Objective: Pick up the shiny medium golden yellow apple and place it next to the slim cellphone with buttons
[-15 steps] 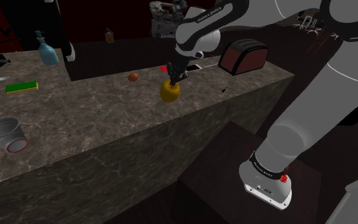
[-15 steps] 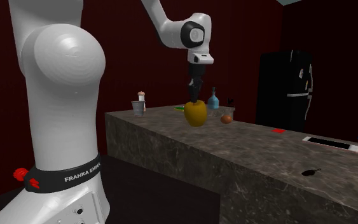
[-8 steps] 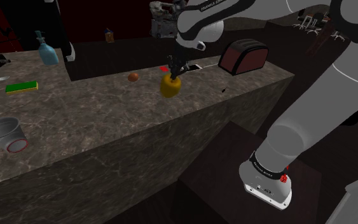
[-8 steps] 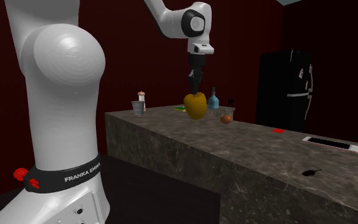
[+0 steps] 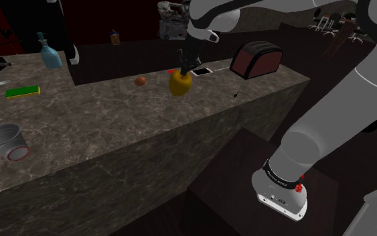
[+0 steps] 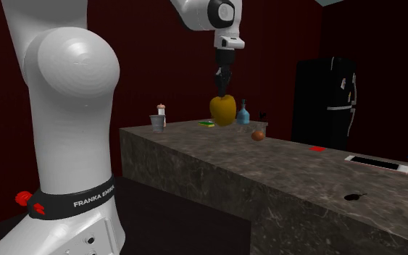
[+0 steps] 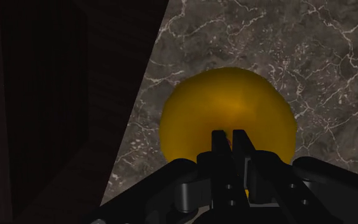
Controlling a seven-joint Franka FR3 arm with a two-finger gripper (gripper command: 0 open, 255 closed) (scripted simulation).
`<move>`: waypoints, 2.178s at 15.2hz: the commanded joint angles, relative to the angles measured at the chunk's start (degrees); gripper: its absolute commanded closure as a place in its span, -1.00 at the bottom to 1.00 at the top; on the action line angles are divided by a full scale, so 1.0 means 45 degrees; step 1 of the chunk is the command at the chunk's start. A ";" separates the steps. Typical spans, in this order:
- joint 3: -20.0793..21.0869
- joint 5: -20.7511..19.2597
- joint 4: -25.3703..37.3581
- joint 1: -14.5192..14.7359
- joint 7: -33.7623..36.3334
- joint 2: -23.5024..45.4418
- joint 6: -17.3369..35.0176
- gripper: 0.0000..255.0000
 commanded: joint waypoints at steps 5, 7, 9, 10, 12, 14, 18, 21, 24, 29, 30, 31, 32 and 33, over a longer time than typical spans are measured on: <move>-0.0020 -0.0101 0.0744 -0.0020 0.0216 -0.0304 -0.1034 1.00; -0.0032 -0.0131 0.1011 -0.0030 0.0275 -0.0377 -0.1370 1.00; -0.0044 -0.0161 0.1289 -0.0040 0.0333 -0.0438 -0.1705 1.00; -0.0050 -0.0175 0.1432 -0.0045 0.0362 -0.0465 -0.1872 1.00; -0.0186 -0.0200 0.1654 -0.0150 0.0127 -0.0185 -0.1861 1.00; -0.0444 -0.0232 0.2080 -0.0358 -0.0346 0.0411 -0.1781 1.00; -0.0906 -0.0249 0.3119 -0.0777 -0.1254 0.1692 -0.1711 1.00; -0.1204 -0.0224 0.4070 -0.1099 -0.1893 0.2732 -0.1748 1.00; -0.1456 -0.0175 0.5181 -0.1433 -0.2488 0.3839 -0.1871 1.00; -0.1772 -0.0069 0.7448 -0.2021 -0.3357 0.5862 -0.2301 1.00; -0.1821 -0.0047 0.7977 -0.2143 -0.3509 0.6300 -0.2427 1.00; -0.1867 -0.0025 0.8536 -0.2266 -0.3654 0.6751 -0.2569 1.00; -0.1907 -0.0005 0.9128 -0.2391 -0.3789 0.7217 -0.2728 1.00; -0.1941 0.0012 0.9759 -0.2520 -0.3914 0.7702 -0.2905 1.00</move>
